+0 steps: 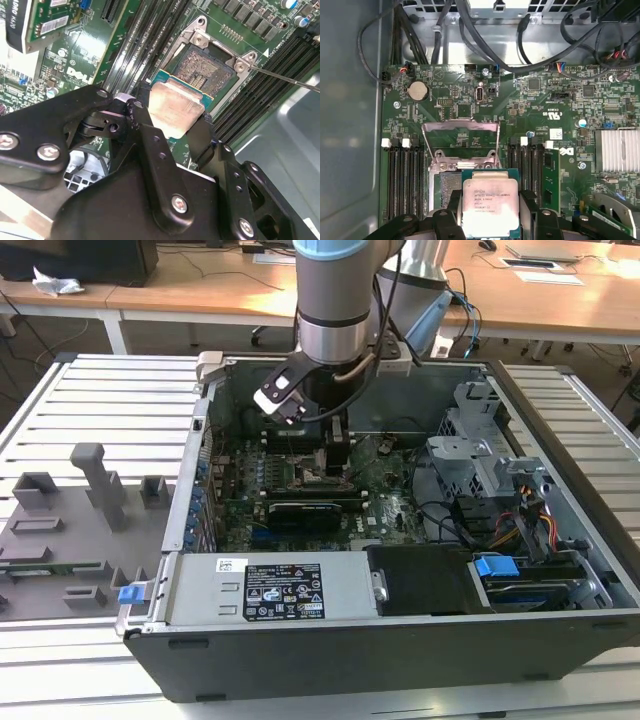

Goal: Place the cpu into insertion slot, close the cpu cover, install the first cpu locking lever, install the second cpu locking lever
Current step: 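Place the cpu into insertion slot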

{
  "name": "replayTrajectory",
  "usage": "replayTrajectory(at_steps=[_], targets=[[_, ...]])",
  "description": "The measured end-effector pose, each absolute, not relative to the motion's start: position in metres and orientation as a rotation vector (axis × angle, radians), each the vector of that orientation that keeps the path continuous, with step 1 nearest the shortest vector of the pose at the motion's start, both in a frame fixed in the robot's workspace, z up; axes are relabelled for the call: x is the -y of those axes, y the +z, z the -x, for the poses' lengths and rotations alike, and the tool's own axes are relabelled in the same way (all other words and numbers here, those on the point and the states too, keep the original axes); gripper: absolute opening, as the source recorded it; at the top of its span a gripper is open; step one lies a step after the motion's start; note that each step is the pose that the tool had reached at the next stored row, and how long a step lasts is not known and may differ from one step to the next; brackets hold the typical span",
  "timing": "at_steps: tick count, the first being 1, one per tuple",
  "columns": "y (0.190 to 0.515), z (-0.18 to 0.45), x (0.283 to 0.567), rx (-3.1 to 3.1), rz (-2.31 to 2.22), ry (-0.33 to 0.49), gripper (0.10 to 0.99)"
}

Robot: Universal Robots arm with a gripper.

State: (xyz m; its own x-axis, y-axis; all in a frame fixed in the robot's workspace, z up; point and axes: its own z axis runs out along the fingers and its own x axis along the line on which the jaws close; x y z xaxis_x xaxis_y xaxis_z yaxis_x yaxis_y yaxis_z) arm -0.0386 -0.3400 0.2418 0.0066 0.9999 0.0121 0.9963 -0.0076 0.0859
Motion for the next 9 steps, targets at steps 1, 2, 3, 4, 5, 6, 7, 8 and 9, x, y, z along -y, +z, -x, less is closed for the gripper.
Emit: replayTrajectory(at_steps=[1,2,3,4,5,6,7,8,9], targets=[[0.2408,0.0386,0.3390,-2.178,-2.187,0.106,0.541],[0.2401,0.0387,0.3379,-2.181,-2.184,0.106,0.541],[0.2395,0.0388,0.3365,-2.185,-2.180,0.106,0.541],[0.2388,0.0394,0.3334,-2.193,-2.172,0.105,0.541],[0.2385,0.0397,0.3318,-2.196,-2.167,0.104,0.541],[0.2381,0.0400,0.3307,-2.200,-2.163,0.102,0.541],[0.2372,0.0407,0.3298,-2.202,-2.159,0.101,0.541],[0.2365,0.0413,0.3294,-2.203,-2.158,0.100,0.541],[0.2359,0.0418,0.3291,-2.204,-2.157,0.100,0.541]])
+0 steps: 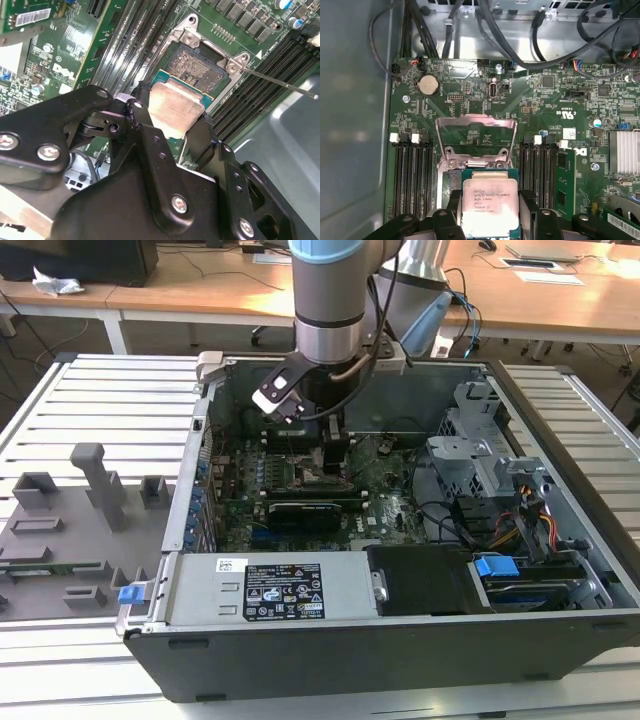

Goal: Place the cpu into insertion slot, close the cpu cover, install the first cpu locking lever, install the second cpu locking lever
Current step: 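Place the cpu into insertion slot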

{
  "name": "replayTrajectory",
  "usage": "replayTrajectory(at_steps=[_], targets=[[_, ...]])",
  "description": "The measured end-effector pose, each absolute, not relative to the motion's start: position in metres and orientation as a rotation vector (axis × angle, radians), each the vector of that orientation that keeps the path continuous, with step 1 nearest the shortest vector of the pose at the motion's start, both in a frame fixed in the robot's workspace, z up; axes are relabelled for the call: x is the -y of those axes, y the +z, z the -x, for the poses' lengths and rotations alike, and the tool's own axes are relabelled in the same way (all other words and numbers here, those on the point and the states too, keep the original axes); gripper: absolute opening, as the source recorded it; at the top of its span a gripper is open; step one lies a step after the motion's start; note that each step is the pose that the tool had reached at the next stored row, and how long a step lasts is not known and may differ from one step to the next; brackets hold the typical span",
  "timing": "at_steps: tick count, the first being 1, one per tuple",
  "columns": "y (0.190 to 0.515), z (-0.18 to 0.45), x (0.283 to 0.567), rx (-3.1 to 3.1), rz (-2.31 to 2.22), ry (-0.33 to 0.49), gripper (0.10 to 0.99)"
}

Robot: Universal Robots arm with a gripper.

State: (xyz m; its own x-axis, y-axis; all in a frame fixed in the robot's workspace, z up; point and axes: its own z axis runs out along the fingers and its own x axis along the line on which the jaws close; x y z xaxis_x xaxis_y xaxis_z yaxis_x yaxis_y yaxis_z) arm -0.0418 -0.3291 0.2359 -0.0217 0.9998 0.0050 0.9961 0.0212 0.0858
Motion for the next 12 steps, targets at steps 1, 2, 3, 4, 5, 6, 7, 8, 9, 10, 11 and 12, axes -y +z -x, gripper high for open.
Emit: replayTrajectory(at_steps=[1,2,3,4,5,6,7,8,9,10,11,12], targets=[[0.2352,0.0425,0.3288,-2.204,-2.156,0.100,0.541],[0.2345,0.0433,0.3286,-2.204,-2.155,0.100,0.541],[0.2336,0.0442,0.3282,-2.205,-2.155,0.099,0.541],[0.2329,0.0451,0.3278,-2.205,-2.155,0.099,0.541],[0.2322,0.0458,0.3275,-2.205,-2.155,0.099,0.541],[0.2311,0.0468,0.3269,-2.206,-2.154,0.099,0.541],[0.2298,0.0475,0.3263,-2.206,-2.154,0.099,0.541],[0.2286,0.0482,0.3253,-2.207,-2.153,0.099,0.541],[0.2279,0.0486,0.3244,-2.207,-2.152,0.099,0.541],[0.2274,0.0489,0.3234,-2.207,-2.152,0.099,0.541],[0.2269,0.0493,0.3223,-2.208,-2.151,0.099,0.541],[0.2264,0.0496,0.3212,-2.209,-2.150,0.099,0.541]])
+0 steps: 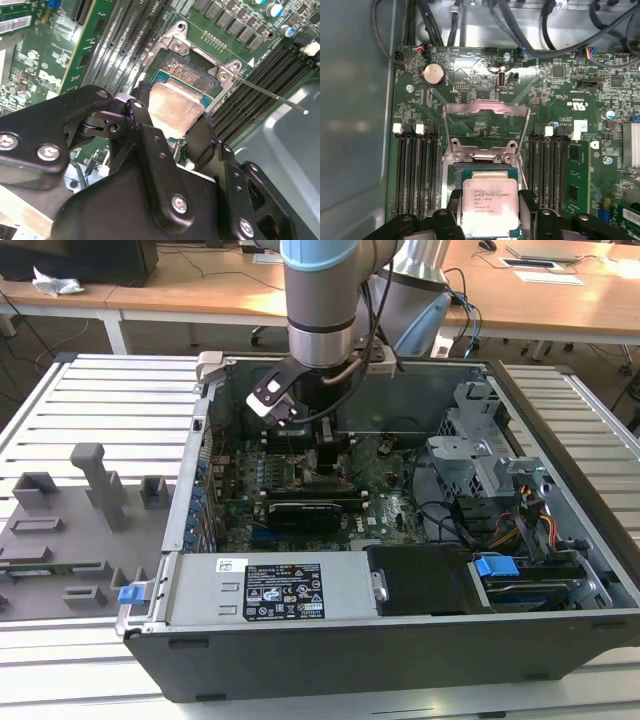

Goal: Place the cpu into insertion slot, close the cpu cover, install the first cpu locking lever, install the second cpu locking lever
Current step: 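Place the cpu into insertion slot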

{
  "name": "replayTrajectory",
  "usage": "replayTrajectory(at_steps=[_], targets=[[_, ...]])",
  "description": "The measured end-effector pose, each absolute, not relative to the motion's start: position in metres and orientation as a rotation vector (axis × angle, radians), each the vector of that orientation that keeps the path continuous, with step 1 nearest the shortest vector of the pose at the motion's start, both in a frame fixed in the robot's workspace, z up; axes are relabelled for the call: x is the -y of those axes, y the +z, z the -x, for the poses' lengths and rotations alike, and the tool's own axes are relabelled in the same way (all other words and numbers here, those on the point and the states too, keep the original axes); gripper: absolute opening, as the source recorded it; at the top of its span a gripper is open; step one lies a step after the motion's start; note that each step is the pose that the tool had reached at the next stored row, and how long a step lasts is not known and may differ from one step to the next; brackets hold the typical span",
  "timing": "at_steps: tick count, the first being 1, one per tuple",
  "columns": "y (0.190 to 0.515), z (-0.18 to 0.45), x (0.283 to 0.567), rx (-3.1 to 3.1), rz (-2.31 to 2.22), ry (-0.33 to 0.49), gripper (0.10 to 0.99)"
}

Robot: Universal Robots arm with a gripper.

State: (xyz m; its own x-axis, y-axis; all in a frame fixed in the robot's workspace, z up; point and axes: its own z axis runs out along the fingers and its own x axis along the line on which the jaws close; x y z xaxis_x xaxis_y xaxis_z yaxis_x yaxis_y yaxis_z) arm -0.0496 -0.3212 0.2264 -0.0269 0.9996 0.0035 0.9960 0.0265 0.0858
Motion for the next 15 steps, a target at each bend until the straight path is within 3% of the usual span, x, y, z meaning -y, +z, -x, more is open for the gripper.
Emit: replayTrajectory(at_steps=[15], targets=[[0.207,0.052,0.319,-2.210,-2.148,0.097,0.541]])
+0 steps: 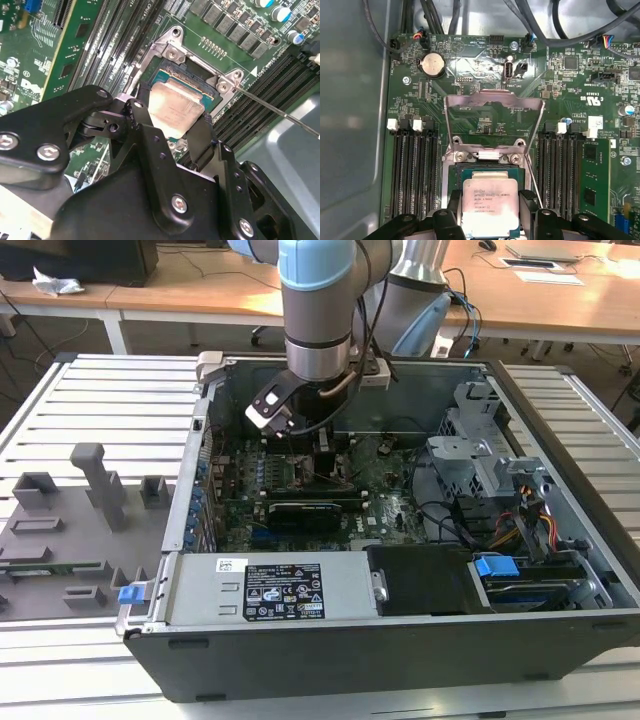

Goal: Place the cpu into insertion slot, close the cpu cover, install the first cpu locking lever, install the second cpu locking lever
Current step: 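Place the cpu into insertion slot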

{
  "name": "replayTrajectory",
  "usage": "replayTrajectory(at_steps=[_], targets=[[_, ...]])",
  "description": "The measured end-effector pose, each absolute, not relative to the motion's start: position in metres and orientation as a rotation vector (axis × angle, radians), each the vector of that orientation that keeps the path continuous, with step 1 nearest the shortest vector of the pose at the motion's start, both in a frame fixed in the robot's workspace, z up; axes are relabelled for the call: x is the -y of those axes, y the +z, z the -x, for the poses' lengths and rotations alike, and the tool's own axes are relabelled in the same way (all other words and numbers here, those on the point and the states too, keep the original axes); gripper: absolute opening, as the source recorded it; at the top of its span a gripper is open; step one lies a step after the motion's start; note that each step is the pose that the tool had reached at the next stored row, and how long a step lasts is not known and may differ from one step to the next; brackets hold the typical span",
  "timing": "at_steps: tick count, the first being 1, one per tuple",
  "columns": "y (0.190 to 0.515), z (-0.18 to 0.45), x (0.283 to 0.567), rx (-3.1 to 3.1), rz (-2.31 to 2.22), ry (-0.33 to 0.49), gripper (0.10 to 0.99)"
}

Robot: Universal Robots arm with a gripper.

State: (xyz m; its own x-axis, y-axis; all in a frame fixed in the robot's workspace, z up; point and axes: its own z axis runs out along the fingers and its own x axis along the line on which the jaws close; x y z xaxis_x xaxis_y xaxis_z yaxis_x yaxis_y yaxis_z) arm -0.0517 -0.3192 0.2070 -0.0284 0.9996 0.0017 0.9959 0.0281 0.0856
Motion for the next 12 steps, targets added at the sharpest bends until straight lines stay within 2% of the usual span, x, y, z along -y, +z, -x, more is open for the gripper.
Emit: replayTrajectory(at_steps=[12], targets=[[0.2010,0.0530,0.3192,-2.189,-2.168,0.095,0.541]])
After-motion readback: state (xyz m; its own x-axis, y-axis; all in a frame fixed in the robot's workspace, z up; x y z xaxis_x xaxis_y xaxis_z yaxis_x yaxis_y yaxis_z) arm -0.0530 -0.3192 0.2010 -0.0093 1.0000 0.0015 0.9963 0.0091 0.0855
